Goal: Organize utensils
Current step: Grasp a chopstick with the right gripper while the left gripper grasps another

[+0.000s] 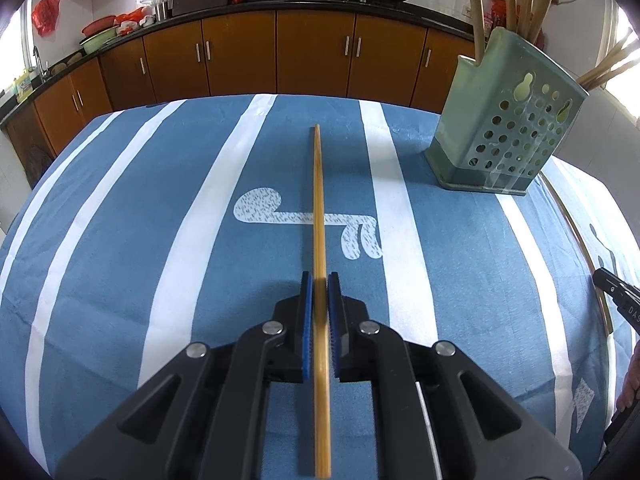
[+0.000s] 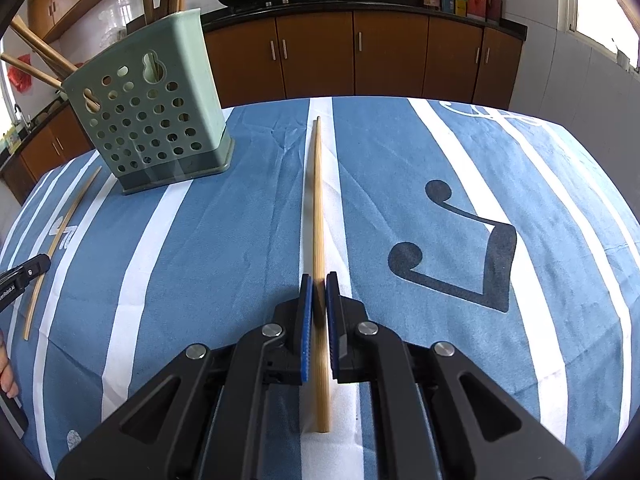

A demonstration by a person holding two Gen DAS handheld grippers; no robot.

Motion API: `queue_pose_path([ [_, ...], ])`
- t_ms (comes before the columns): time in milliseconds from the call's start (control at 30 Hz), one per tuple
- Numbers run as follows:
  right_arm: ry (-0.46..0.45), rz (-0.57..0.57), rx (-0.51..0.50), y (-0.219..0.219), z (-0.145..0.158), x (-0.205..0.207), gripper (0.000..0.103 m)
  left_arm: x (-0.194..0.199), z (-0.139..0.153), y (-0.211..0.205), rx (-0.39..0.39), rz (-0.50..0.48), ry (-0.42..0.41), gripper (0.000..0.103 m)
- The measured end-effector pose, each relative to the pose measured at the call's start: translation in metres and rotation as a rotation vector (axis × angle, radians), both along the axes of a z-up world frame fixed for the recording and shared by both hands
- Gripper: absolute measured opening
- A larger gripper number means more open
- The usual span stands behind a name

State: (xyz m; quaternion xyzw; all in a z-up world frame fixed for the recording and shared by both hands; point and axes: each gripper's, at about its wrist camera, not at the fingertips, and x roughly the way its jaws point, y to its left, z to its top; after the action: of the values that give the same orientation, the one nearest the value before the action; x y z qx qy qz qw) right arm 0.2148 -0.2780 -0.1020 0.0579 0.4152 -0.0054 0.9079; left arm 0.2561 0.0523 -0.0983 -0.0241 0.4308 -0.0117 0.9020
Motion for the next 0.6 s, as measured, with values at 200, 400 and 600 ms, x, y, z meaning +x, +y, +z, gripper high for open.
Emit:
queue_pose_path([
  [200, 0.001, 0.000, -0.001, -0.0002, -0.0002, 0.0003, 0.008, -0.0001, 0.0002, 0.0011, -0.003, 0.000, 0.000, 0.010],
  [400, 0.001, 0.000, -0.001, -0.0001, 0.0000, 0.0004, 0.008, -0.0001, 0.0000, 0.0012, -0.010, 0.000, -0.001, 0.010],
  [600, 0.001, 0.000, -0.001, -0.0004, 0.0000, 0.0003, 0.008, -0.0002, 0.0000, 0.0011, -0.010, 0.000, -0.001, 0.010],
])
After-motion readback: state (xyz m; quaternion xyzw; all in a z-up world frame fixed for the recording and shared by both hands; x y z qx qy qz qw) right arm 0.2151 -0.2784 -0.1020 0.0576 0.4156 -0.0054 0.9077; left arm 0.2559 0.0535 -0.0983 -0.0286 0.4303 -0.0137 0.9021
